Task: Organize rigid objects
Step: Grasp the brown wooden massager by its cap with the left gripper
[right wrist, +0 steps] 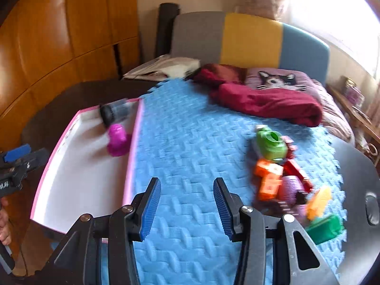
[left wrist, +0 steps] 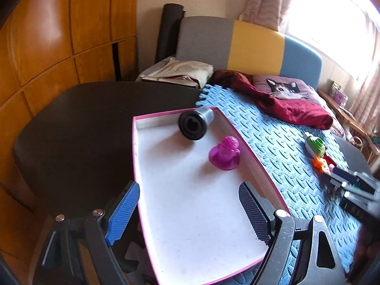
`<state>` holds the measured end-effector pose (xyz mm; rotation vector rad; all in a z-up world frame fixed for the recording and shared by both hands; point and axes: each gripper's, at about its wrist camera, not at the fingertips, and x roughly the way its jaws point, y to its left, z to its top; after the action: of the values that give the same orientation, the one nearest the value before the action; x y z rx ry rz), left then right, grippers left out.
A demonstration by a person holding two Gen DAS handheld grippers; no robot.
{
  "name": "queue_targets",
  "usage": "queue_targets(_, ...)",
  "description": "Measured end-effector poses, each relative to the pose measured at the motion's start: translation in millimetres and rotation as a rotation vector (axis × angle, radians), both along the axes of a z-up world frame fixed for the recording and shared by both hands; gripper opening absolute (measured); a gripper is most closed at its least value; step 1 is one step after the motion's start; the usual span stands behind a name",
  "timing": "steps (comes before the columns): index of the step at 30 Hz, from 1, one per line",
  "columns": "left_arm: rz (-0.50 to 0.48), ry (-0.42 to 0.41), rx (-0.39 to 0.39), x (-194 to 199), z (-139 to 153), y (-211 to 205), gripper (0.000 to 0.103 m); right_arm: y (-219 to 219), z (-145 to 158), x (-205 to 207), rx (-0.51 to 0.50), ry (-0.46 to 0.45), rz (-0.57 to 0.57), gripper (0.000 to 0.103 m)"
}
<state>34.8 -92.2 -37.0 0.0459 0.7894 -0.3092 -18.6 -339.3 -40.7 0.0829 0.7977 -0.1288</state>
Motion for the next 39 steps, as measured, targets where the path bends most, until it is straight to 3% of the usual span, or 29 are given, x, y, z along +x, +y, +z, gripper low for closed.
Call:
queue_targets(8, -0.077, -0.007, 0.015, -5, 4, -25, 0.088, -76, 15, -29, -0.045, -0.041, -0.172, 0.049)
queue_targets(13, -0.14, -0.01, 0.022, -8, 6, -47, 0.088, -134, 10, -51, -0.042, -0.062, -0.353, 0.049)
queue_targets(19, -0.253, -0.012, 0.027, -16, 9, -85, 0.088, -191, 1, -78, 0.161, -0.106, -0.579, 0.049)
queue_targets(26, -0.383, 0.04, 0.017, -22, 4, -135, 0.084, -209, -11, -83, 0.306, -0.085, -0.612, 0.05)
queue_targets(29, -0.473, 0.047, 0.019, -31, 0, -161, 0.076, -210, -13, -87, 0.324, -0.096, -0.622, 0.05)
queue_targets(39, -0.724, 0.093, 0.042, -49, -17, -255, 0.077, -217, -11, -92, 0.384, -0.13, -0.628, 0.05)
